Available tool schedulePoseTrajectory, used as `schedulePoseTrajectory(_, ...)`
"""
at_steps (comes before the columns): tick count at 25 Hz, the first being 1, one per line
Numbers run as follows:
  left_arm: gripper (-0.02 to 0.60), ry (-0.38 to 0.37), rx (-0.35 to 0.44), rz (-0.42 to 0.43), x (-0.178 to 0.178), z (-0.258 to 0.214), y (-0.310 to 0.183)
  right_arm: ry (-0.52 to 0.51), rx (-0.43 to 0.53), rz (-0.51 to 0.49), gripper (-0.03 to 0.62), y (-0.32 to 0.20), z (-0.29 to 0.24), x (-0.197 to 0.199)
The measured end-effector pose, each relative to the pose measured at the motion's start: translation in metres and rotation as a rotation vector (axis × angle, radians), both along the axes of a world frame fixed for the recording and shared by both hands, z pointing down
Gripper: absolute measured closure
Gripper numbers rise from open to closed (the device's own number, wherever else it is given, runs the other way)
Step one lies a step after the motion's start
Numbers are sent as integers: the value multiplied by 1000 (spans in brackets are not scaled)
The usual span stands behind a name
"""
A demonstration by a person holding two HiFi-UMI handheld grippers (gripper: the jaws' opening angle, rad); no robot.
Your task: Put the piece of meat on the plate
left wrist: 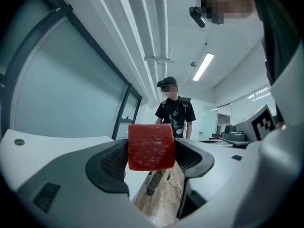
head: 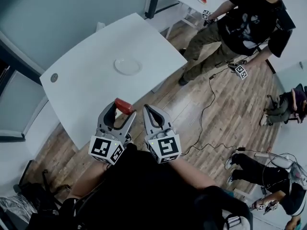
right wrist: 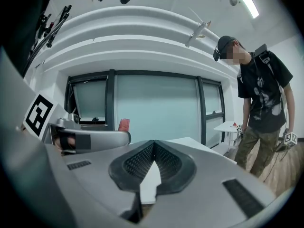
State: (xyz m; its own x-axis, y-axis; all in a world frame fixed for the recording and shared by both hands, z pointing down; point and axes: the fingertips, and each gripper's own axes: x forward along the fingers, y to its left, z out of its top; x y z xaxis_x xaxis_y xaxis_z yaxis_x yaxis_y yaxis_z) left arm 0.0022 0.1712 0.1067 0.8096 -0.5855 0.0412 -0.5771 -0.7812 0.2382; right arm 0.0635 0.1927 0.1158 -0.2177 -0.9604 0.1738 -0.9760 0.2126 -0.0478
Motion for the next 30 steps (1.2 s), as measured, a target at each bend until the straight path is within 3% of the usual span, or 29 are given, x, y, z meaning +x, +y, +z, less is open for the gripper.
schedulePoseTrajectory(11,278,40,21,-31,-20,-13,-53,42,11,16,591,-54,-11,-11)
schedulePoseTrajectory(19,278,-18,12,-82,-11,-2,-90,-2,-4,66,591,-92,0,28)
schedulePoseTrajectory(30,278,-140,-25,-148,37,29,-164,-33,-60,-33,590,-185,24,70)
